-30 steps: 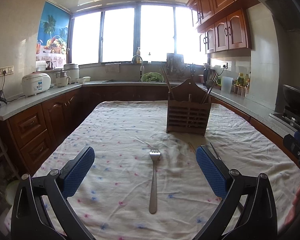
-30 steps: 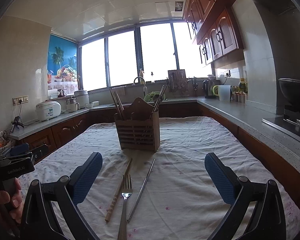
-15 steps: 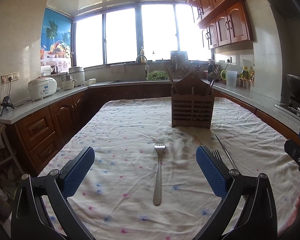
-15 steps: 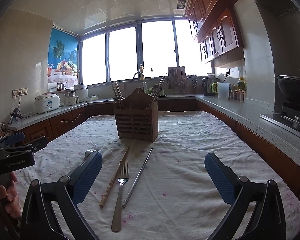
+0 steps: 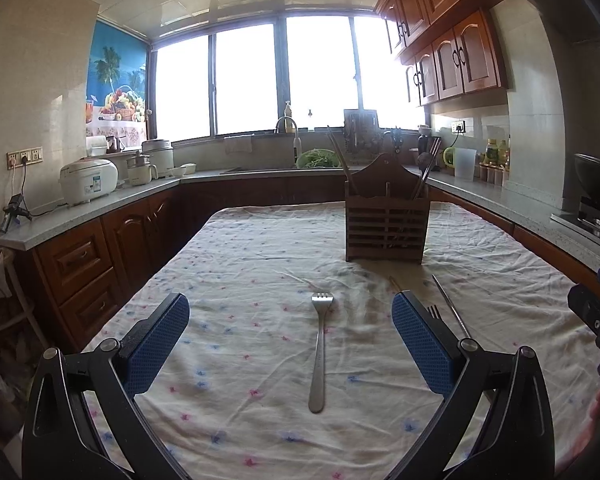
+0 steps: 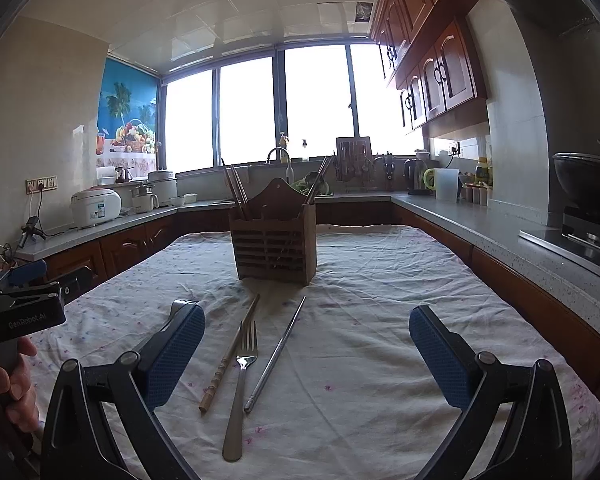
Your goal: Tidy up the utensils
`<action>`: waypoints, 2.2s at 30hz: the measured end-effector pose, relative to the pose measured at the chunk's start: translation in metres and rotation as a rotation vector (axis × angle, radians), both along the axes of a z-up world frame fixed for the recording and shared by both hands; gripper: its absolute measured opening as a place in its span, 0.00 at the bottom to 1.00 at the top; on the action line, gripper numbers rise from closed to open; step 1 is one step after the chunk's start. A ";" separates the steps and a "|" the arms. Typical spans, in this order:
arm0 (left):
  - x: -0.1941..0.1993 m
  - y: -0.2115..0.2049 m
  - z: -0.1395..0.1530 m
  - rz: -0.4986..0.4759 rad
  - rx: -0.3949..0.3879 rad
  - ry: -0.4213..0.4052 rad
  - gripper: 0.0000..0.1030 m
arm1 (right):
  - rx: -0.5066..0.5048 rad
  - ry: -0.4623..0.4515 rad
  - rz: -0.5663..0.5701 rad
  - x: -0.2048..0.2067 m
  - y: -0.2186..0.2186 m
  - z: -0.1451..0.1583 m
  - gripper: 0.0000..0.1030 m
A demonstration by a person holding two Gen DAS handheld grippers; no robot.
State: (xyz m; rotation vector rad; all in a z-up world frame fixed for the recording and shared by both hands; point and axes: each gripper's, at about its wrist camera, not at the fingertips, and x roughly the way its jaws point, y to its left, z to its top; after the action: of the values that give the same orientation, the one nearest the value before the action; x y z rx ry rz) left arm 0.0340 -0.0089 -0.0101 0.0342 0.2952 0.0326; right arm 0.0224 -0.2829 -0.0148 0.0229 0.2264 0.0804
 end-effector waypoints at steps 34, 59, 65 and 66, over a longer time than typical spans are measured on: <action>0.002 -0.004 -0.004 -0.013 0.000 0.006 1.00 | 0.006 -0.013 0.008 -0.001 0.000 0.001 1.00; 0.003 -0.006 -0.003 0.004 0.023 0.000 1.00 | 0.006 -0.024 0.017 -0.001 -0.001 0.007 1.00; 0.003 -0.006 -0.003 0.005 0.024 -0.002 1.00 | 0.006 -0.024 0.019 -0.001 -0.001 0.008 1.00; 0.003 -0.006 -0.003 0.003 0.024 -0.004 1.00 | 0.007 -0.025 0.019 -0.001 -0.001 0.008 1.00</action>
State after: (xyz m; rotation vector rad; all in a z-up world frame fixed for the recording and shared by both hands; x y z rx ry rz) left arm 0.0372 -0.0149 -0.0127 0.0573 0.2911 0.0392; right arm 0.0217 -0.2836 -0.0070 0.0262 0.2015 0.1006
